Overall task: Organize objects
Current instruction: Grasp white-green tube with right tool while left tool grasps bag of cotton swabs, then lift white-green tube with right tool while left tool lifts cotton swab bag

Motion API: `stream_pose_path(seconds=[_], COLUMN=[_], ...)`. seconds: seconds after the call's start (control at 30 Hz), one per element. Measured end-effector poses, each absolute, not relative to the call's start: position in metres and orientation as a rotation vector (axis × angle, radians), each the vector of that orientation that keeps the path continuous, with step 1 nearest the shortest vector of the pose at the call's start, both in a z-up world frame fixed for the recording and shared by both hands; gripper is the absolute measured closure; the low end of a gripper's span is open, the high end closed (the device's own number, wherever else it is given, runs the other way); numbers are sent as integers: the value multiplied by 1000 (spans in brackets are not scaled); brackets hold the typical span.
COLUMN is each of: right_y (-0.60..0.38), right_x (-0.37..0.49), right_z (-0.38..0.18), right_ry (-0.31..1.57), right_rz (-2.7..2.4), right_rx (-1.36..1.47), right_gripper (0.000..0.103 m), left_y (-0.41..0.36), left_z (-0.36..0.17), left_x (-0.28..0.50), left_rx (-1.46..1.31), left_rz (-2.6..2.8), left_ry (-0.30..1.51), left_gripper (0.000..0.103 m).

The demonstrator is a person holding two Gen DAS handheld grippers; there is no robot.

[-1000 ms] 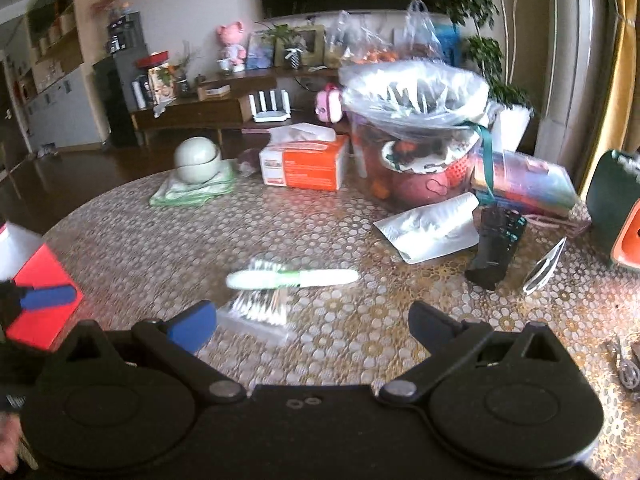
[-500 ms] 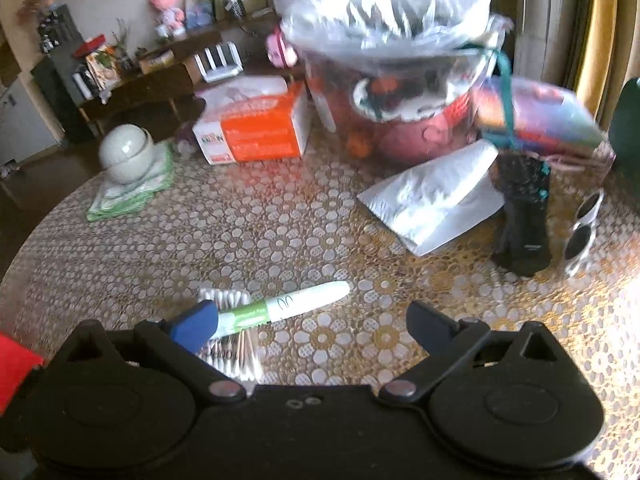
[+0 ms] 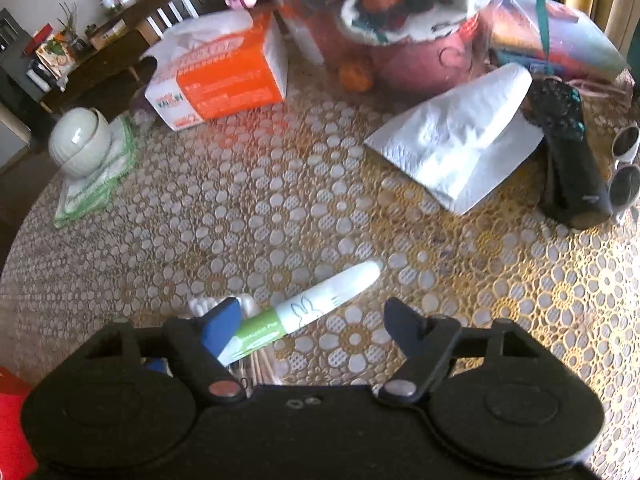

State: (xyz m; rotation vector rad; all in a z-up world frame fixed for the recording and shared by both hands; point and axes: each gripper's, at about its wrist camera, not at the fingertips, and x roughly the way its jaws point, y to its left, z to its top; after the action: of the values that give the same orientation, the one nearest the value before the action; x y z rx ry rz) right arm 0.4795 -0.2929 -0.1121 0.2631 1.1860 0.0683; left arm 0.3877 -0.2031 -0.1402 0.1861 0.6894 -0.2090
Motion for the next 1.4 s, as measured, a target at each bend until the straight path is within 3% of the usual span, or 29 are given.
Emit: stream_pose_path(seconds=[0.1,0.23,0.3,0.37,0.43,0.5,0.77,1.4], right_y=[-288,-287,-286,-287,-288,-289,-294,-297], right_x=[480,482,481,481,481,480,474,404], right_z=[-116,-123,-124,-125,-126,-127,-126,-90], right_ry=[1193,1212,1210,1208,1204,1199,1170,1127], right_rz=[64,48,51,60,64,68,108,164], right_rx=[269,309,311,332,350,364,404,304], right_gripper=[35,54,60,68,75,80,82,87], left_y=[-206,-204,-202,-201,-202,-204,-192,-145], left_z=[-142,-143,-144,-143,-142,-141,-138,-113], left_x=[388,388,388,387,385,381,370,278], left_rx=[193,178,169,167,165,188,157,136], left_rz=[-207,-213,-224,-229,-254,-250,-276,-288], left_ry=[677,677,678,670,667,651,665,668], left_gripper=[0,3,10,28,39,45,53,54])
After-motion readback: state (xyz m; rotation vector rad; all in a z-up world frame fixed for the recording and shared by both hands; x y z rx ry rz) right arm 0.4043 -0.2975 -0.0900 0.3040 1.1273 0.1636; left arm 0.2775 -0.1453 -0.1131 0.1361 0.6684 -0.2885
